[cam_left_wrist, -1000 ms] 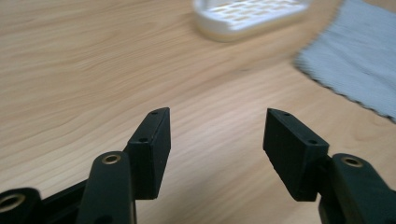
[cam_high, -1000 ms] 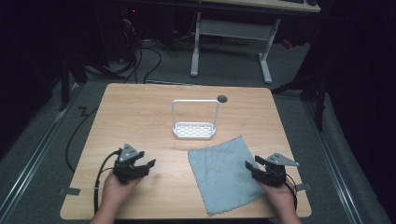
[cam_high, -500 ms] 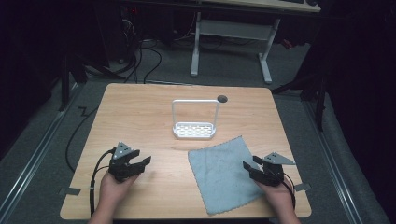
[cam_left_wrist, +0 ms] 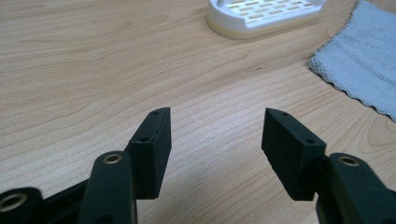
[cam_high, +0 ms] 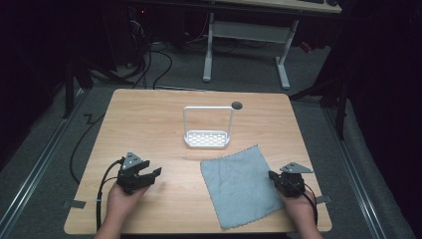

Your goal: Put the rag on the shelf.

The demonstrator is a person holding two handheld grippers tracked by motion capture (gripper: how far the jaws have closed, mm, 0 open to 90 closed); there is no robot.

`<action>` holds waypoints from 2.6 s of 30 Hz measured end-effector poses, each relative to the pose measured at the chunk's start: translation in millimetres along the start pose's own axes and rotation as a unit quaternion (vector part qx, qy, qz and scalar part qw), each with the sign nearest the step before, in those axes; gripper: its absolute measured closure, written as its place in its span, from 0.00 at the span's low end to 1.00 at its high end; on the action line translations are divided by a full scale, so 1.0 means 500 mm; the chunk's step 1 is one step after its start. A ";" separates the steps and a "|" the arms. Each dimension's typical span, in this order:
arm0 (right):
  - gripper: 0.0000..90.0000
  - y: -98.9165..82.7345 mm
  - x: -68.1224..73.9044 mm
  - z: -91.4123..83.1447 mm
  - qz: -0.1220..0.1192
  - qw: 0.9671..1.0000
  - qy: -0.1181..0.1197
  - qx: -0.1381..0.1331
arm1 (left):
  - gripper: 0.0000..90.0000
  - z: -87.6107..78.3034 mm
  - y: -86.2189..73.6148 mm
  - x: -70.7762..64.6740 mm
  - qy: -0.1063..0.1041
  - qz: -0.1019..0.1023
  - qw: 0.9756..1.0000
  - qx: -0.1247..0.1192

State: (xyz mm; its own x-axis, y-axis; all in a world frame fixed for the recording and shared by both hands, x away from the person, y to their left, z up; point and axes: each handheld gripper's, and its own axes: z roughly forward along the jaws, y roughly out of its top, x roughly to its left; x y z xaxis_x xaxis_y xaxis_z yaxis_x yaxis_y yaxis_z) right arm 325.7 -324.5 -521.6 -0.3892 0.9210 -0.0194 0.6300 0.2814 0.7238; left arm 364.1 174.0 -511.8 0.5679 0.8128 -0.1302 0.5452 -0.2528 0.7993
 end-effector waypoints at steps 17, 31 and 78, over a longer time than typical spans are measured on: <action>1.00 0.003 0.065 0.009 -0.044 0.997 0.055 0.013 | 0.53 0.014 -0.001 -0.050 -0.053 -0.004 0.999 0.005; 1.00 0.013 0.116 0.019 -0.071 0.994 0.084 0.014 | 0.80 0.081 -0.002 -0.282 -0.194 0.104 0.973 0.070; 0.91 0.025 0.165 0.029 -0.069 0.987 0.143 0.004 | 0.87 0.056 -0.010 -0.149 -0.094 0.080 0.989 0.080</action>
State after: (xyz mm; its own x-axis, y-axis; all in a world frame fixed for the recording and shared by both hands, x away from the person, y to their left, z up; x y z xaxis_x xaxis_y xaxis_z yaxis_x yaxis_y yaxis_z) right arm 311.1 -241.4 -524.2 -0.6450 0.7601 0.0789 0.5624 0.4023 0.7224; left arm 336.5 100.1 -522.3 0.7512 0.6477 -0.1273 0.5210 -0.4634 0.7168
